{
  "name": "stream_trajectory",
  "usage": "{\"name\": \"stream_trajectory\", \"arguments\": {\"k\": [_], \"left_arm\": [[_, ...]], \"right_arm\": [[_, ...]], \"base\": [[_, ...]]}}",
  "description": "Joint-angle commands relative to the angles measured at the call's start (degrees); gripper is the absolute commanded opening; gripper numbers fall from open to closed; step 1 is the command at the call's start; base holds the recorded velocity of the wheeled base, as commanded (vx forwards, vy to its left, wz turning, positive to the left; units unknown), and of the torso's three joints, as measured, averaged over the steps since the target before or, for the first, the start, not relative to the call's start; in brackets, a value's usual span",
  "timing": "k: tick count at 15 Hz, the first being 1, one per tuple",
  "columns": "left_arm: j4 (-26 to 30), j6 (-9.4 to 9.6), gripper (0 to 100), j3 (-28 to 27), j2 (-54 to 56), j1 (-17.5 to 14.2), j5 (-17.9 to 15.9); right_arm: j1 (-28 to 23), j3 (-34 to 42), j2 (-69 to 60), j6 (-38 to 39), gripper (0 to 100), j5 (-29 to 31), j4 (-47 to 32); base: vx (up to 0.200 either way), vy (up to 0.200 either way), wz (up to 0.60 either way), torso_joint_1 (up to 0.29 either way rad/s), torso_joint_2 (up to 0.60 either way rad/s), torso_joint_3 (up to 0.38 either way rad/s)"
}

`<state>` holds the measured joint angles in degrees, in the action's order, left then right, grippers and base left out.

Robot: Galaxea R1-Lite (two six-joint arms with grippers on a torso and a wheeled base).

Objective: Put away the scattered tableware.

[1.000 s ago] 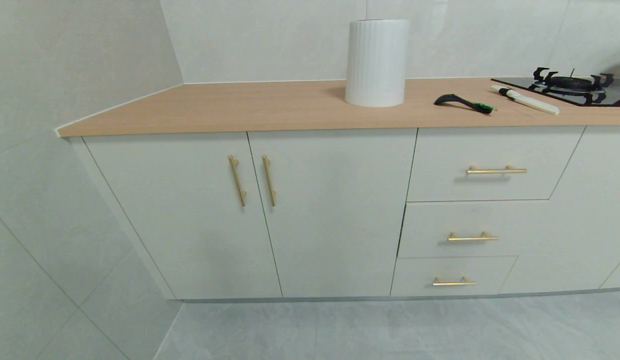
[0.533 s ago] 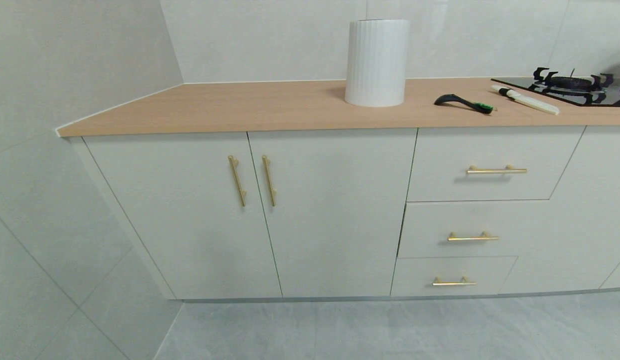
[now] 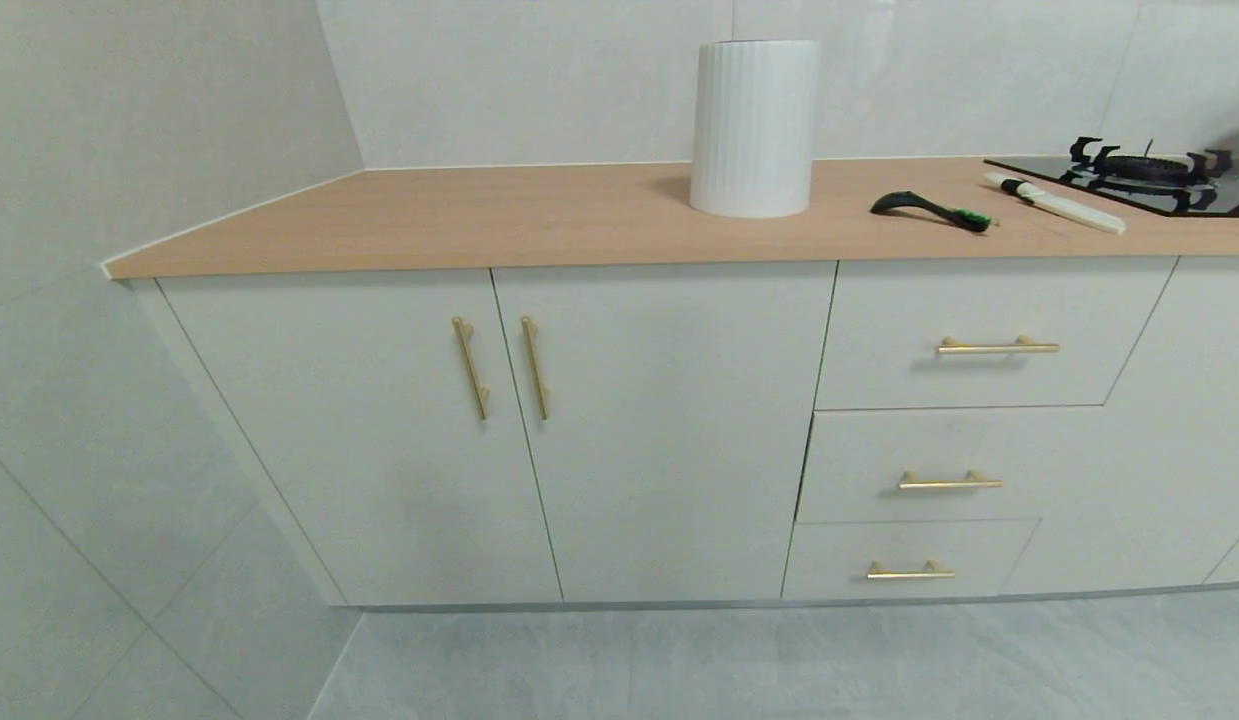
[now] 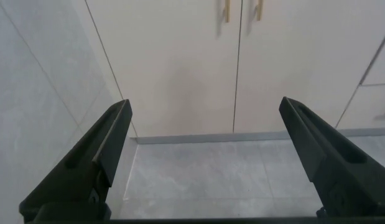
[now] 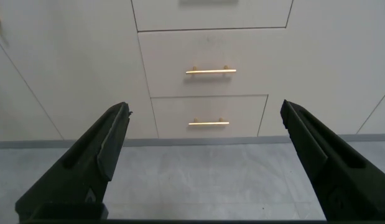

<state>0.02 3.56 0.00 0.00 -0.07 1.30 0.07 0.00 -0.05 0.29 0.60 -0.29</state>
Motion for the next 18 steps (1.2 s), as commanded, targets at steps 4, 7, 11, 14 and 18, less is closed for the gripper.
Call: {"name": "stream_trajectory", "arguments": {"k": [4, 7, 11, 14, 18], "left_arm": [[-0.02, -0.13, 100, 0.0, -0.09, -0.01, 0.01], [-0.02, -0.13, 100, 0.0, -0.09, -0.01, 0.01], [-0.02, 0.13, 100, 0.0, -0.09, -0.01, 0.01], [-0.02, 0.13, 100, 0.0, -0.09, -0.01, 0.01], [-0.02, -0.22, 100, 0.0, -0.09, -0.01, 0.01]], "right_arm": [[0.01, 0.0, 0.14, 0.23, 100, 0.19, -0.06], [0.01, 0.0, 0.14, 0.15, 100, 0.19, -0.06], [0.01, 0.0, 0.14, 0.15, 100, 0.19, -0.06], [0.01, 0.0, 0.14, 0.23, 100, 0.28, -0.06], [0.01, 0.0, 0.14, 0.15, 100, 0.19, -0.06]], "base": [[0.2, 0.0, 0.0, 0.002, 0.0, 0.008], [0.0, 0.0, 0.0, 0.0, 0.0, 0.0], [0.0, -0.1, 0.0, 0.001, 0.0, 0.001], [0.0, -0.2, 0.0, 0.004, 0.0, 0.004], [0.0, -0.05, 0.0, 0.002, 0.0, 0.001]]}}
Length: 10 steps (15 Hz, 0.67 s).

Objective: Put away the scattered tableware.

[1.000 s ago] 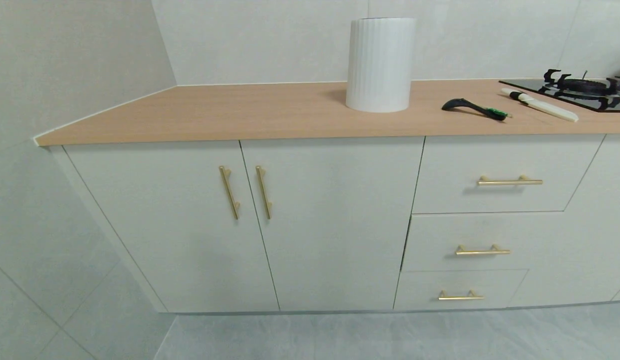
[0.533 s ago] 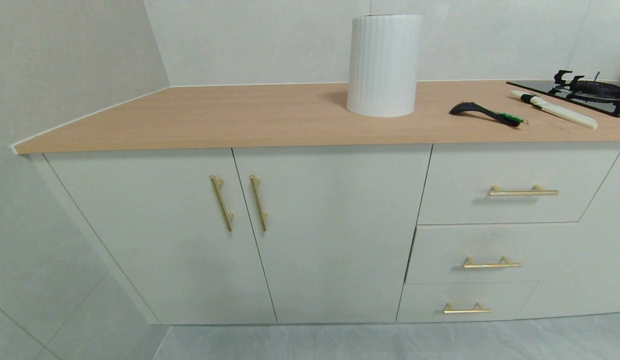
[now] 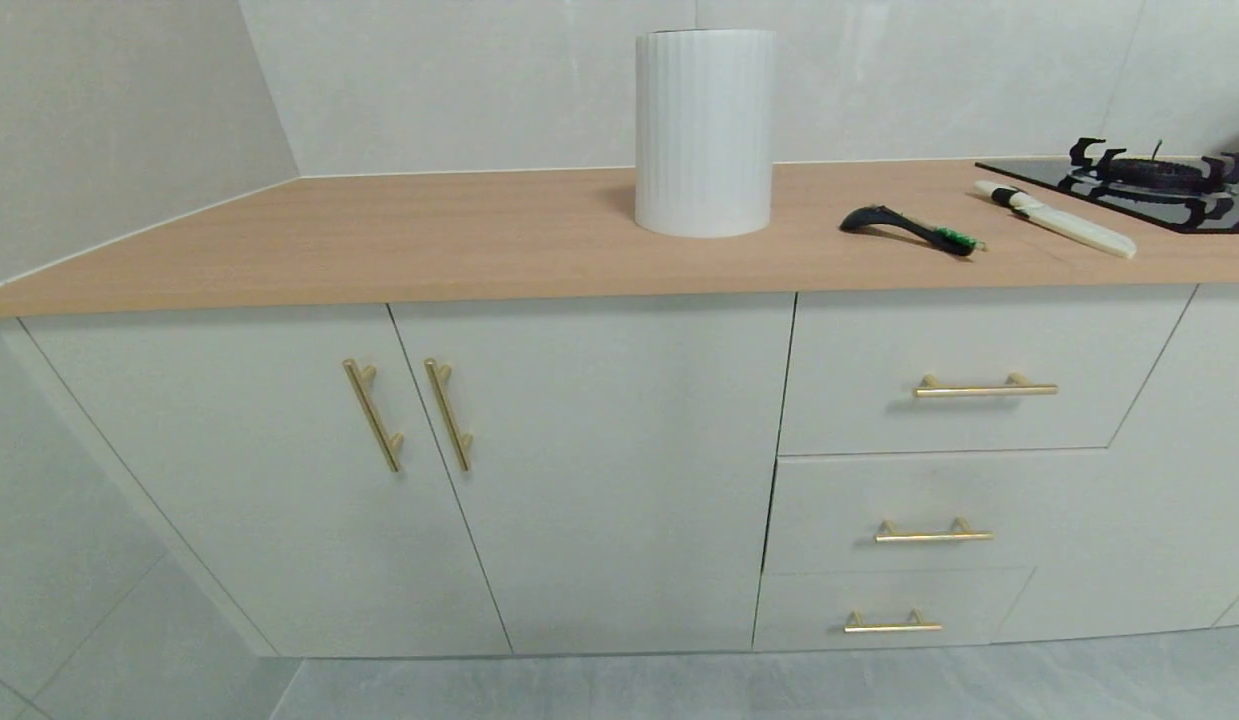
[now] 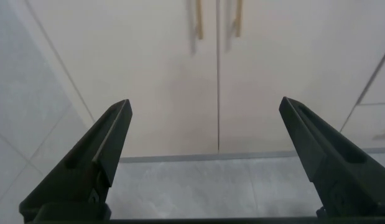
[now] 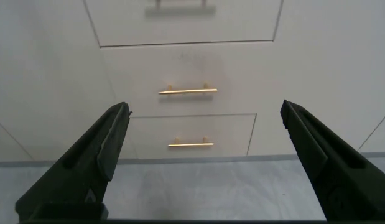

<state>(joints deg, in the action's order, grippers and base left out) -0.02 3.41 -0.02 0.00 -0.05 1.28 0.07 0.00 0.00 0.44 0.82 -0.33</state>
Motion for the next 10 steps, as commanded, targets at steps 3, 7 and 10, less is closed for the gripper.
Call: {"name": "stream_trajectory", "arguments": {"k": [3, 7, 10], "left_arm": [[0.02, -2.45, 100, 0.02, 0.0, -0.04, 0.04], [0.02, -3.94, 100, 0.02, 0.0, -0.04, 0.04], [0.02, -3.94, 100, 0.02, 0.0, -0.04, 0.04]], "right_arm": [[0.01, 0.0, 0.09, -0.18, 100, -0.2, -0.02], [0.01, 0.0, 0.0, -1.76, 100, -0.2, -0.02], [0.01, -1.85, 0.18, -1.85, 100, -0.73, 0.77]], "base": [[0.0, 0.0, 0.0, 0.0, 0.0, 0.0], [0.0, 0.0, 0.0, 0.0, 0.0, 0.0], [0.0, 0.0, 0.0, 0.0, 0.0, 0.0]]}}
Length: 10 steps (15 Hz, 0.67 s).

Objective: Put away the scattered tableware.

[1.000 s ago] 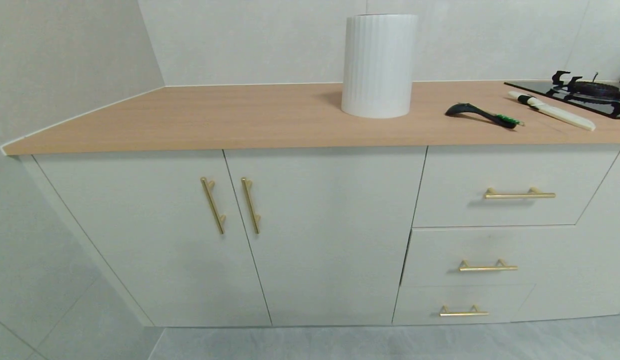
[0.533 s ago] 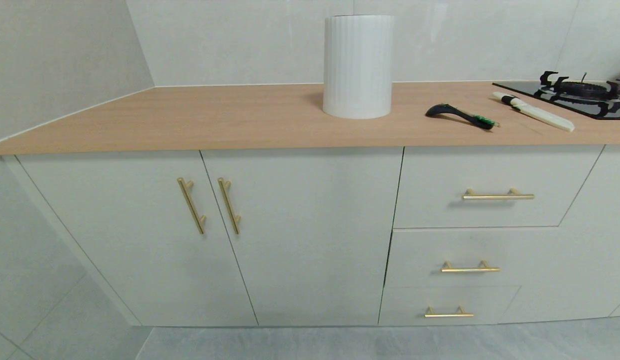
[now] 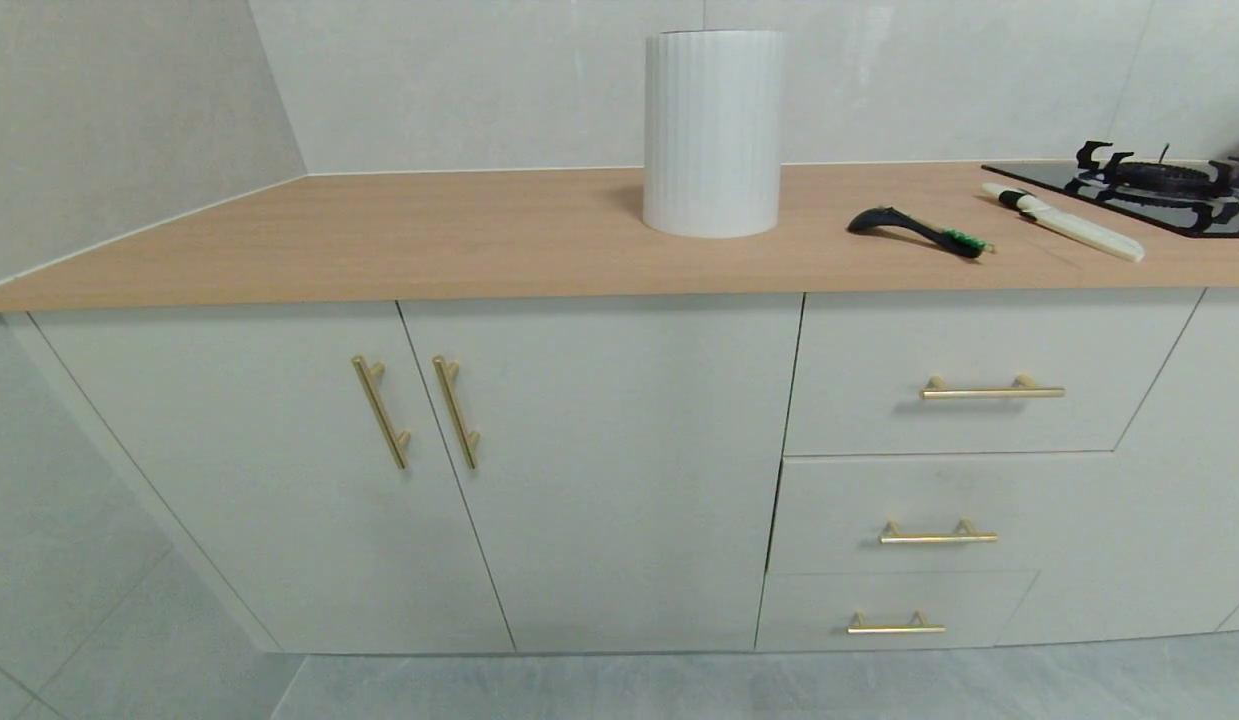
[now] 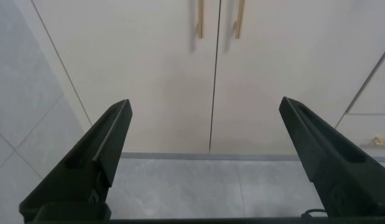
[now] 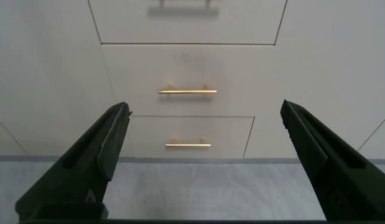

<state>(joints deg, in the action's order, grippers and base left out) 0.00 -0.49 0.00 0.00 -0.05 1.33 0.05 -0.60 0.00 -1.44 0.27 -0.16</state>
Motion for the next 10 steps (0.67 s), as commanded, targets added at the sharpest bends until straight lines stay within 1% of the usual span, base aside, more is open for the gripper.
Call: {"name": "stream_trajectory", "arguments": {"k": [1, 2, 3, 6, 7, 9, 10], "left_arm": [[0.0, -0.04, 100, 0.0, 0.0, -0.04, 0.08], [0.0, -0.04, 100, 0.0, 0.0, -0.04, -0.01], [-0.09, -0.04, 100, 0.0, 0.0, -0.04, -0.01], [-0.09, -0.04, 100, 0.0, -0.09, -0.04, 0.08], [-0.09, -0.04, 100, 0.0, 0.0, -0.04, -0.01], [-0.09, -0.04, 100, 0.0, 0.0, -0.04, 0.08], [0.0, -0.04, 100, 0.0, 0.0, -0.04, -0.01]], "right_arm": [[1.01, -12.32, 5.1, 3.11, 100, -0.88, 0.86], [2.15, -17.33, 10.37, 5.04, 100, -1.32, 0.42], [3.12, -19.71, 17.31, 4.43, 100, -1.67, 0.07], [4.17, -20.94, 41.13, 3.64, 100, -2.29, 0.33], [4.26, -22.34, 50.54, 3.64, 100, -3.52, 1.48], [4.17, -24.72, 60.73, 3.72, 100, -5.72, 4.82], [4.35, -27.09, 68.03, 2.93, 100, -7.65, 6.05]], "base": [[0.0, 0.0, 0.0, 0.0, 0.0, 0.0], [0.0, 0.0, 0.0, 0.0, 0.0, 0.0], [0.0, 0.0, 0.0, 0.0, 0.0, 0.0], [0.0, 0.0, 0.0, 0.0, 0.0, 0.0], [0.0, 0.0, 0.0, 0.0, 0.0, 0.0], [0.0, 0.0, 0.0, 0.0, 0.0, 0.0], [0.0, 0.0, 0.0, 0.0, 0.0, 0.0]]}}
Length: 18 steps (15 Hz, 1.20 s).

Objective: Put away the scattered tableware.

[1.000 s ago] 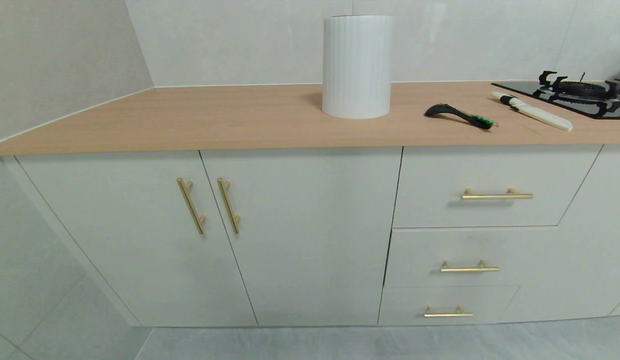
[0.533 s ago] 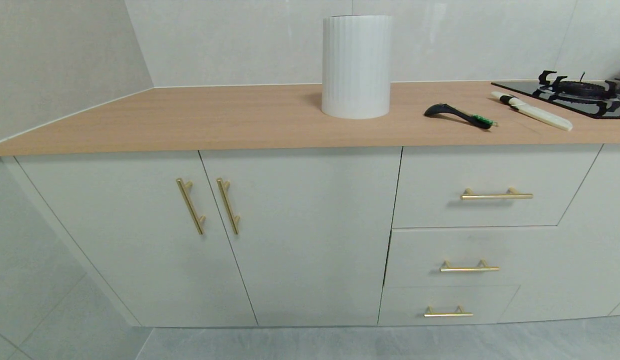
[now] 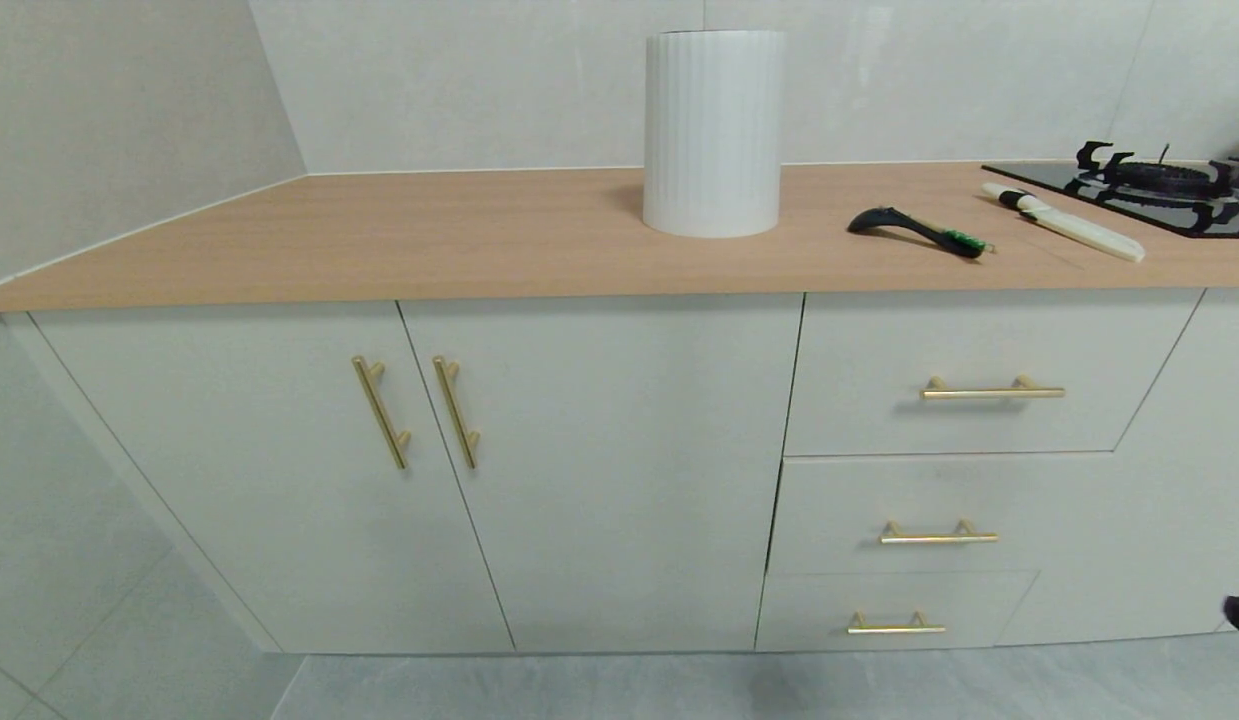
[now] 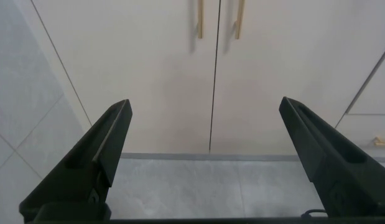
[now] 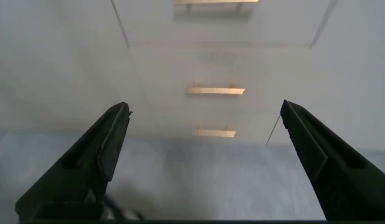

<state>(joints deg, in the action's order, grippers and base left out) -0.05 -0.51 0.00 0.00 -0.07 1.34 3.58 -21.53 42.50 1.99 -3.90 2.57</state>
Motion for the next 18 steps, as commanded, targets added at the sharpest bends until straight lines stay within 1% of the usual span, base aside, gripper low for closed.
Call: {"name": "stream_trajectory", "arguments": {"k": [1, 2, 4, 8, 9, 11, 15, 18], "left_arm": [[0.05, -0.02, 100, 0.0, 0.0, -0.01, -0.02], [0.05, -0.02, 100, 0.0, -0.09, -0.01, -0.02], [0.05, -0.02, 100, 0.0, 0.0, -0.01, -0.02], [0.05, -0.02, 100, 0.0, 0.0, -0.01, 0.07], [-0.04, -0.02, 100, 0.0, 0.0, -0.01, 0.07], [-0.04, -0.02, 100, 0.0, 0.0, -0.01, 0.07], [-0.04, -0.02, 100, 0.0, 0.0, -0.01, 0.07], [-0.04, -0.02, 100, 0.0, 0.0, -0.01, 0.07]], "right_arm": [[0.9, -7.3, 28.08, -1.81, 100, -4.1, 3.4], [1.07, -10.02, 33.62, -3.48, 100, -4.62, 3.49], [0.9, -13.19, 40.12, -3.48, 100, -4.54, 4.02], [0.46, -12.75, 48.12, -3.48, 100, -3.83, 5.95], [-1.04, -12.66, 51.46, -3.57, 100, -3.57, 8.06], [-2.88, -12.57, 57.44, -3.57, 100, -3.04, 16.5], [-3.58, -12.4, 67.02, -3.57, 100, -2.52, 27.31], [-4.55, -12.49, 72.11, -3.57, 100, -2.52, 33.64]], "base": [[0.0, 0.0, 0.0, 0.0, 0.0, 0.0], [0.0, 0.0, 0.0, 0.0, 0.0, 0.0], [0.0, 0.0, 0.0, 0.0, 0.0, 0.0], [0.0, 0.0, 0.0, 0.0, 0.0, 0.0], [0.0, 0.0, 0.0, 0.0, 0.0, 0.0], [0.0, 0.0, 0.0, 0.0, 0.0, 0.0], [0.0, 0.0, 0.0, 0.0, 0.0, 0.0], [0.0, 0.0, 0.0, 0.0, 0.0, 0.0]]}}
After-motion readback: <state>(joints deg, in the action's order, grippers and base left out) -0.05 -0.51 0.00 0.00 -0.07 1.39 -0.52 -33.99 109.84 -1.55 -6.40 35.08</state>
